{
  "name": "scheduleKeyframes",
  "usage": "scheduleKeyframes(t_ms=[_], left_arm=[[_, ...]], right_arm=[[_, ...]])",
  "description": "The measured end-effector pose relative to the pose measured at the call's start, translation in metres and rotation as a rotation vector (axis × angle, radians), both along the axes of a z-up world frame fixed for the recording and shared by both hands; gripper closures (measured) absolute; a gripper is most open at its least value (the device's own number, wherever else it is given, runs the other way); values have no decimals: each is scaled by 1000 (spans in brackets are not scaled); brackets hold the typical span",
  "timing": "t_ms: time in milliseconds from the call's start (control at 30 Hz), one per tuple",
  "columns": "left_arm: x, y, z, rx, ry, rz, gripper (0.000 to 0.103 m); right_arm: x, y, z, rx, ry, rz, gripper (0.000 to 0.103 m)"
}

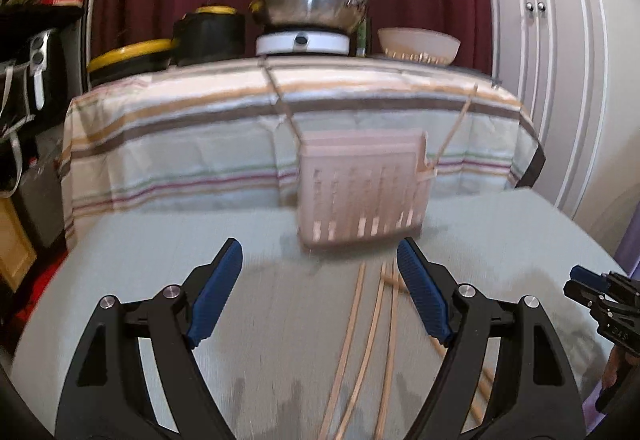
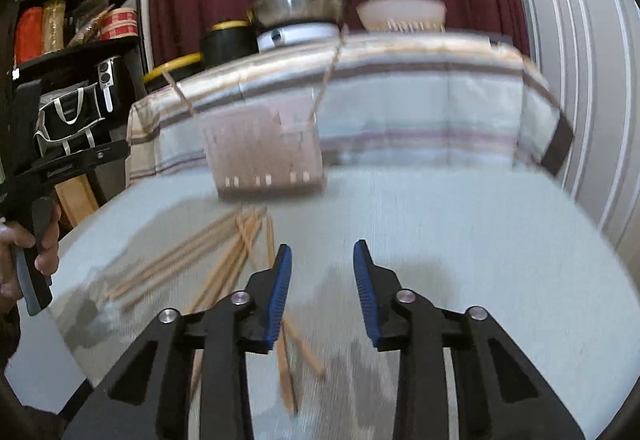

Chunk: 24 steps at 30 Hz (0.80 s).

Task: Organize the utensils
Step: 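Open the left tool in the caddy while the right tool releases its chopstick, then move the left tool back to the chopsticks while the right tool returns too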

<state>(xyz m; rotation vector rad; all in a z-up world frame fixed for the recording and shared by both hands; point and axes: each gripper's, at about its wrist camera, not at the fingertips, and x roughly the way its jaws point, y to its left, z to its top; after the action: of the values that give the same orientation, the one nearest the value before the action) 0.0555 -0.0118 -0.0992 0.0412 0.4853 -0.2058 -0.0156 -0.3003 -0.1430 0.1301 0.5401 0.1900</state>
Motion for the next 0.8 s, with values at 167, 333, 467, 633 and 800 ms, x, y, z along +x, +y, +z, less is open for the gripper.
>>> scheduleKeyframes(t_ms=[167, 333, 467, 633, 800], left_arm=[[-16, 12, -28, -8, 69, 31, 25], [-23, 19, -46, -9, 115, 47, 25], [-28, 24, -56, -8, 135, 52, 25], [-32, 27, -62, -13, 148, 57, 25], [-35, 29, -69, -14, 165, 58, 25]], right_arm=[[-10, 4, -25, 11, 60, 6, 77], [-13, 7, -37, 18, 91, 16, 77], [-10, 13, -43, 3, 118, 22, 79], [-10, 16, -45, -9, 123, 33, 88], [-14, 21, -45, -25, 111, 38, 92]])
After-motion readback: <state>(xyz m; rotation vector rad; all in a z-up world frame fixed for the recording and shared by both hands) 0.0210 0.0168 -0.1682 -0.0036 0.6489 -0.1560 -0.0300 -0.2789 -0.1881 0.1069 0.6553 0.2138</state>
